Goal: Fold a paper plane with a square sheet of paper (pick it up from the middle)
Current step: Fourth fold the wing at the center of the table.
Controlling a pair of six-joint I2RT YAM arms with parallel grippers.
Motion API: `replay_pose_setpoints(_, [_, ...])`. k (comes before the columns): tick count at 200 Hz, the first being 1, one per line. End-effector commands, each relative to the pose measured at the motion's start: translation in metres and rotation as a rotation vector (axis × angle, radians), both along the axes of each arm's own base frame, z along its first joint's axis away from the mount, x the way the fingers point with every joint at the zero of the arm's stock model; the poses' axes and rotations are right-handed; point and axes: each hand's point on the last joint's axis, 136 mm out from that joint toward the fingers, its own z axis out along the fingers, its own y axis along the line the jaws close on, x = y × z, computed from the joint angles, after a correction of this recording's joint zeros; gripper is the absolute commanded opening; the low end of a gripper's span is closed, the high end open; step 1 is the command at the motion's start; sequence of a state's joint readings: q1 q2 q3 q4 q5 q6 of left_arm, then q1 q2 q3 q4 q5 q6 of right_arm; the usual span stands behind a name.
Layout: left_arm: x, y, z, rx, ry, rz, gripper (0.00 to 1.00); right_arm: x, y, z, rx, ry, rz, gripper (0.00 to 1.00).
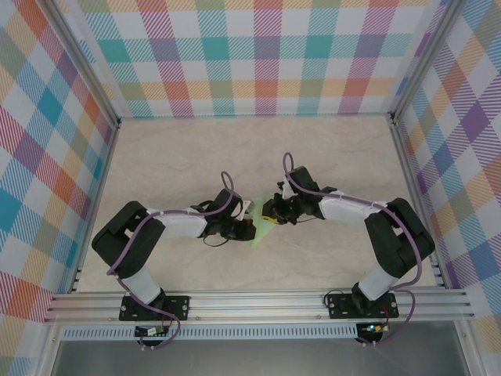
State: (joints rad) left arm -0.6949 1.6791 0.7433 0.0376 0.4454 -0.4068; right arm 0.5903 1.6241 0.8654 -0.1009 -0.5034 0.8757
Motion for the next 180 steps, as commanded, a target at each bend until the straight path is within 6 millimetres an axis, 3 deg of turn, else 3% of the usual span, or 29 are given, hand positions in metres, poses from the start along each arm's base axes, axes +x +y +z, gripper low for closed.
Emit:
replay_pose_setpoints(1, [0.004,-0.004,0.002,-0.052,0.023,0.006,0.0,0.003,0.018,0.009,0.066,-0.016,0.051,0.18])
replay_pose_setpoints(47, [0.0,-0.004,-0.007,-0.07,0.072,-0.007,0.0,0.011,0.03,0.003,0.087,0.004,0.056,0.16])
replay_pose_setpoints(96, [0.003,-0.001,-0.007,-0.082,0.086,0.004,0.0,0.02,0.024,-0.016,0.013,0.017,0.015,0.17])
replay_pose_setpoints(180, [0.002,0.004,0.002,-0.083,0.072,0.018,0.13,0.028,0.016,-0.04,-0.077,0.042,-0.022,0.16])
